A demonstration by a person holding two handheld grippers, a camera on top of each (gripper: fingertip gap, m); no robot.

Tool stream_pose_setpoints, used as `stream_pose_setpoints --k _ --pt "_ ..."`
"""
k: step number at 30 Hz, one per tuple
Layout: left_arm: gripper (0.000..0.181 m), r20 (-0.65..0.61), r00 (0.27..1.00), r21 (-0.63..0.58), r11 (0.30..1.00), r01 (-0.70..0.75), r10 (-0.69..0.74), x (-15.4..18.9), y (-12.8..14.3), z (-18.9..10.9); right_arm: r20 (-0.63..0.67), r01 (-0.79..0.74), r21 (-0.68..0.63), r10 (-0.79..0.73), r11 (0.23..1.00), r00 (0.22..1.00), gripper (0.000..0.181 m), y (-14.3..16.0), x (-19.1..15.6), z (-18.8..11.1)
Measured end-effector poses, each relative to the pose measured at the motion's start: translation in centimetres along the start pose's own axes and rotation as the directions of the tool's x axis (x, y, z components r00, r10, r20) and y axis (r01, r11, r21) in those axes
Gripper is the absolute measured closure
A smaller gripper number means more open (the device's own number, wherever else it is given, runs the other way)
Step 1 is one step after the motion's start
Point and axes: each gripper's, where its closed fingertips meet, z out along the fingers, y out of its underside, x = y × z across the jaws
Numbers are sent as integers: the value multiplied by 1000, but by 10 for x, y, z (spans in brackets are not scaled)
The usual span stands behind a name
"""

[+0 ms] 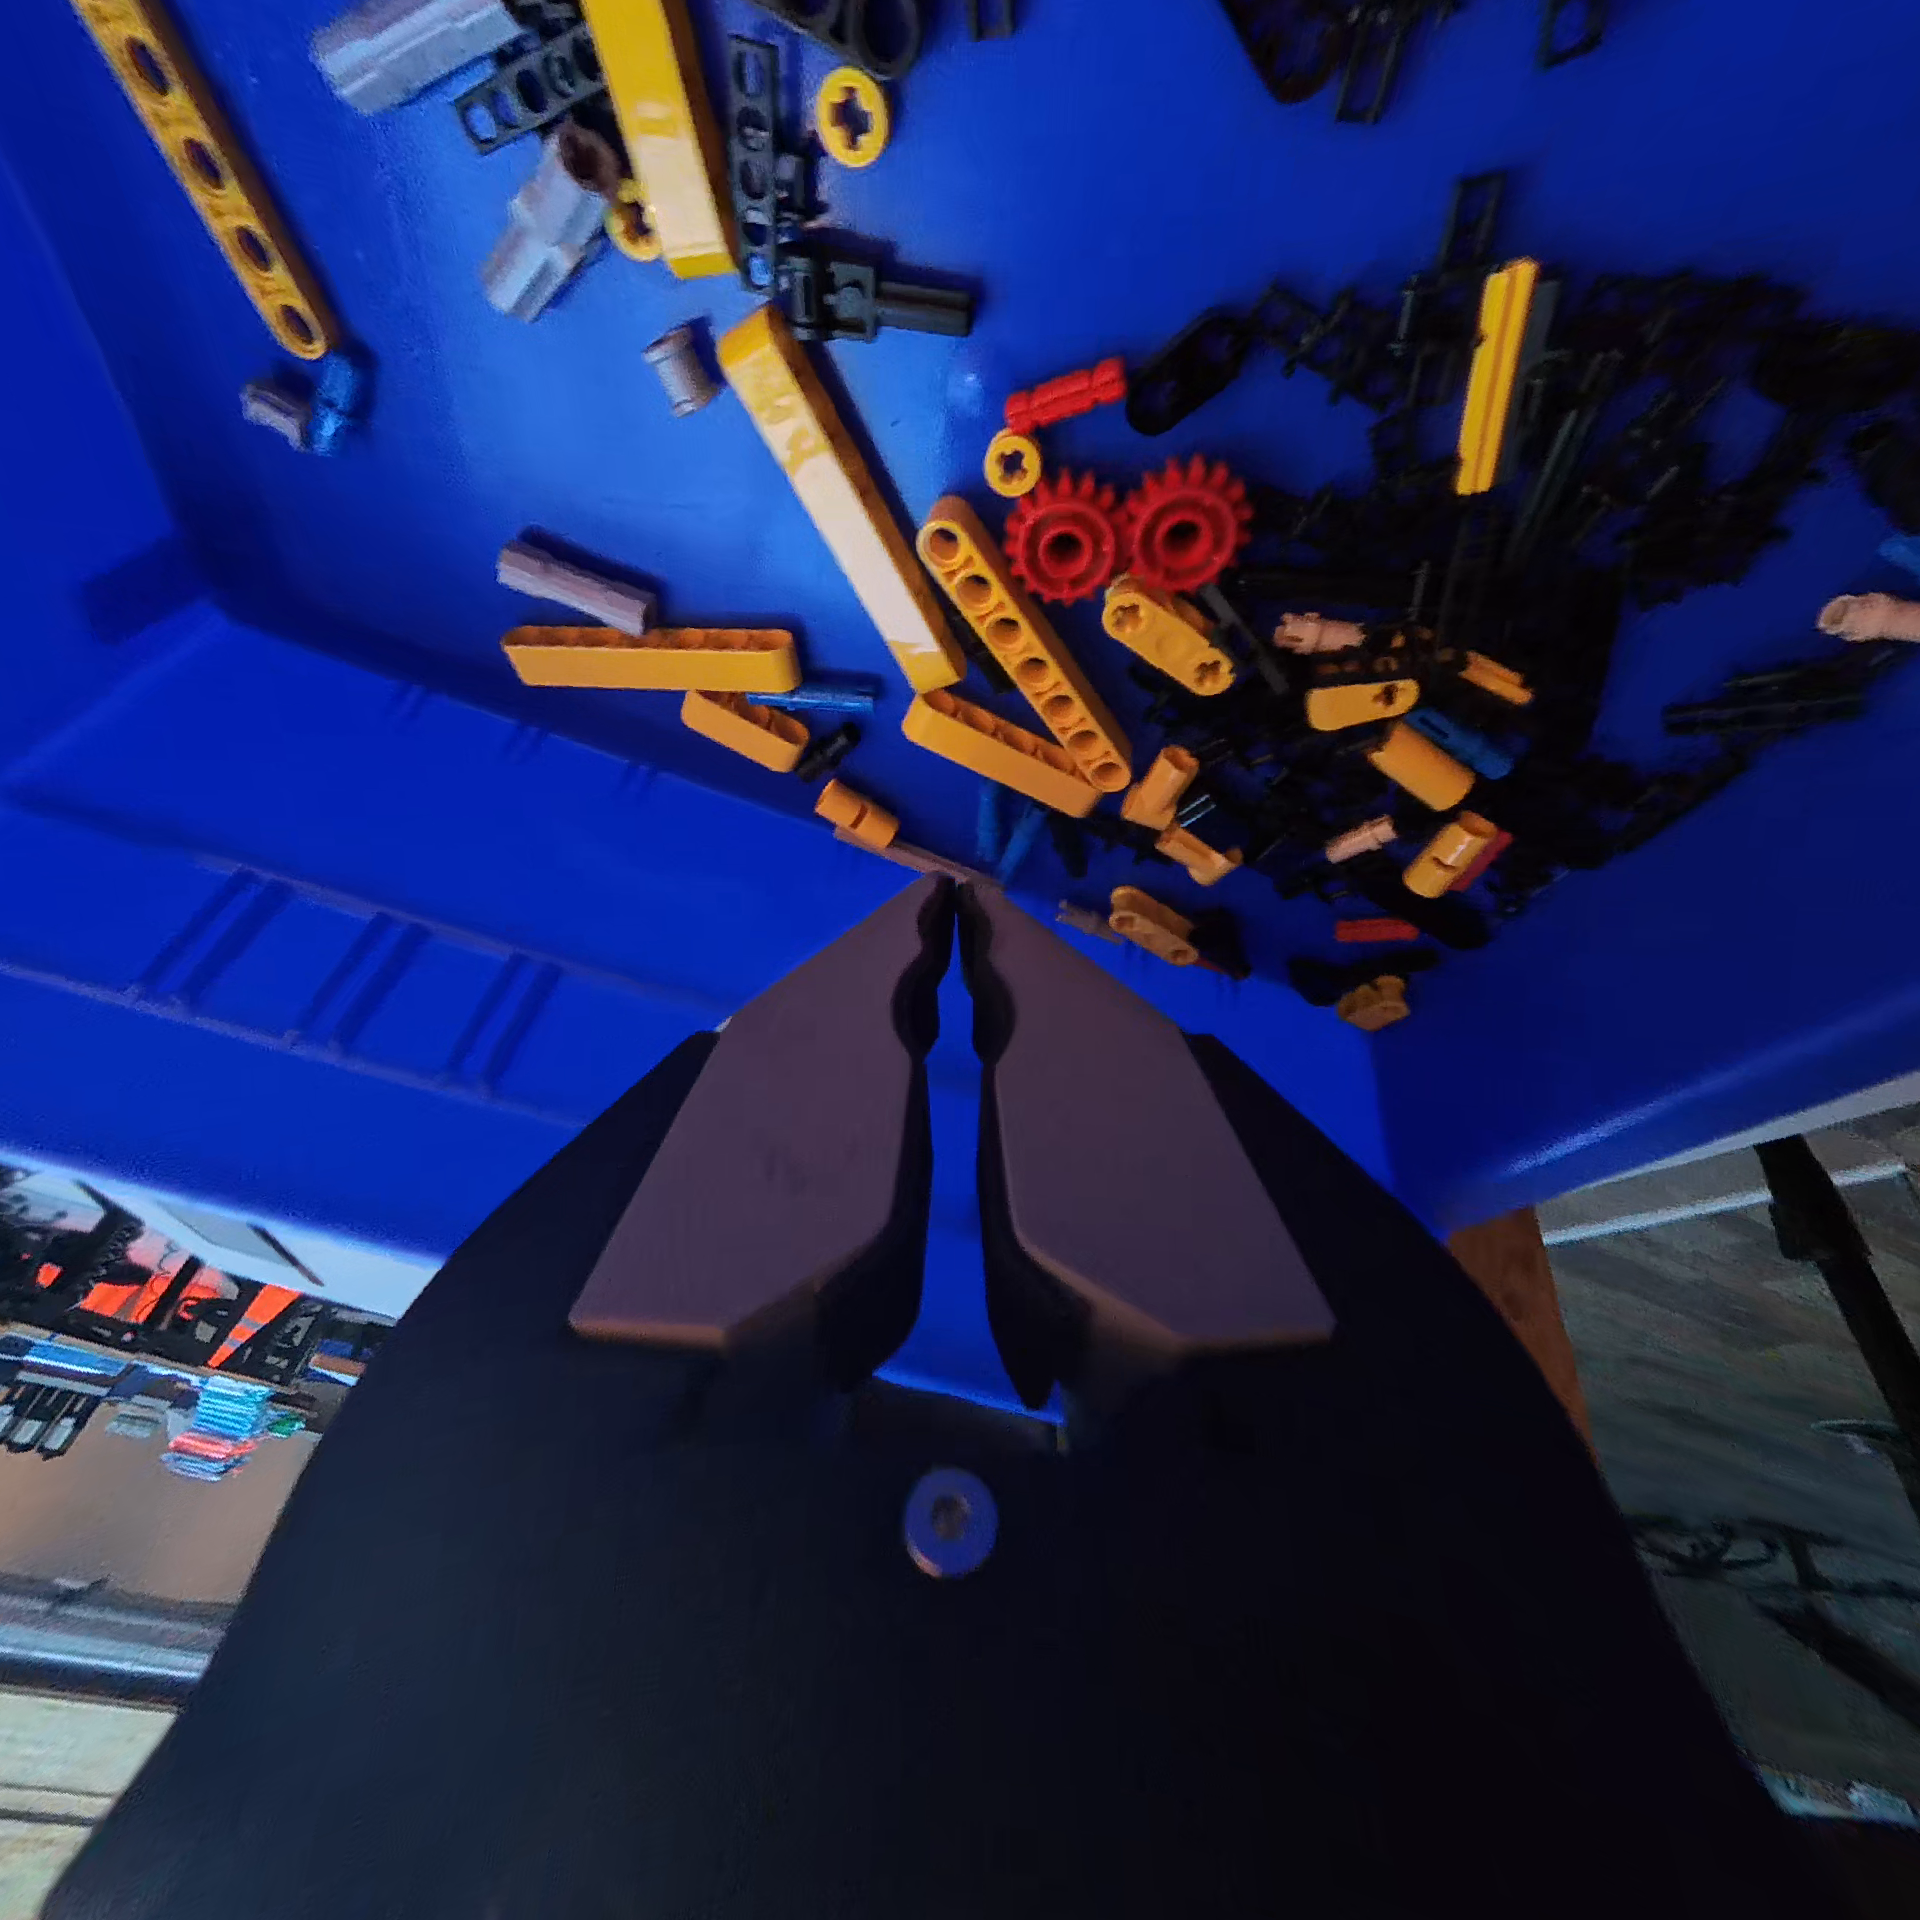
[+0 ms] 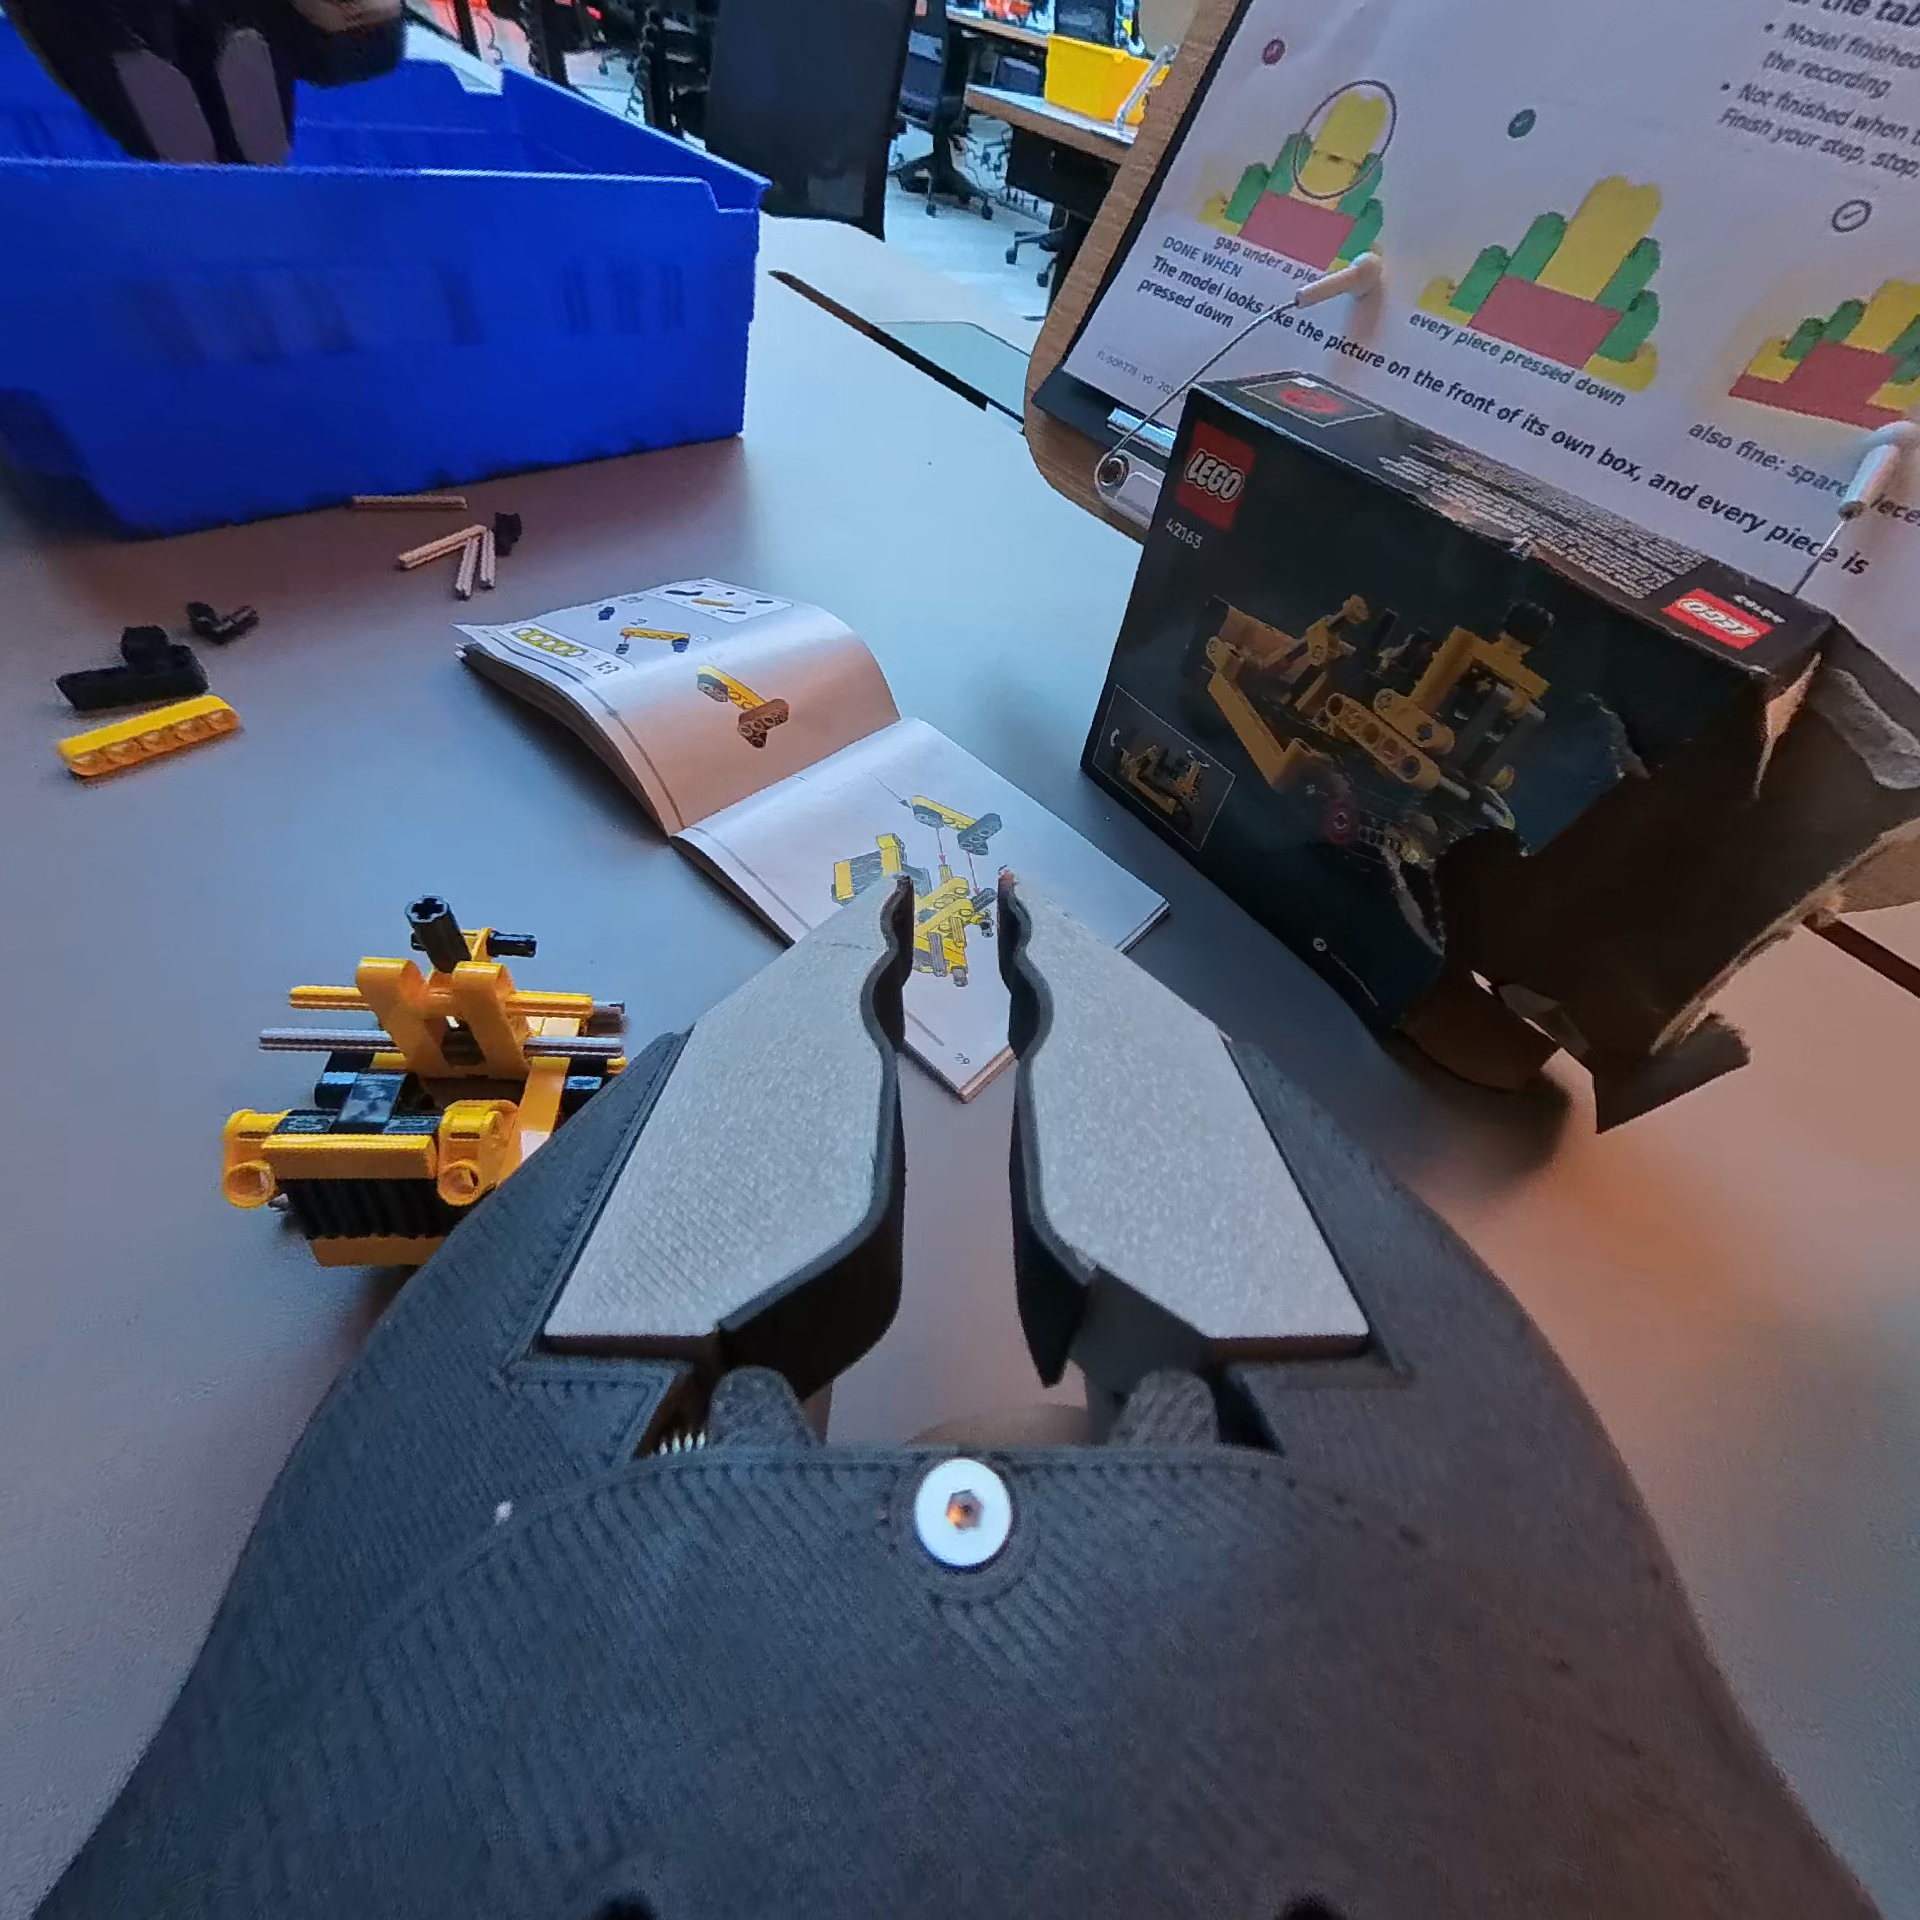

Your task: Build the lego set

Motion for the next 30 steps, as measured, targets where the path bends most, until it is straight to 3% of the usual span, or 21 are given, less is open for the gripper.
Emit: stream_pose_setpoints --k 22,26,30 --pt "179 -14 999 -25 999 -33 32 6 -8 17 -8 7 0 -7 1000 1000 170 0 1 -1" --pt "179 10 1000 1 1000 -15 15 3 -6 8 -9 3 4 -3 1000 1000 170 -1 2 -2" --pt "179 74 994 89 993 76 -83 -8 -8 -22 -7 -1 14 1 1000 1000 170 -3 2 -3"
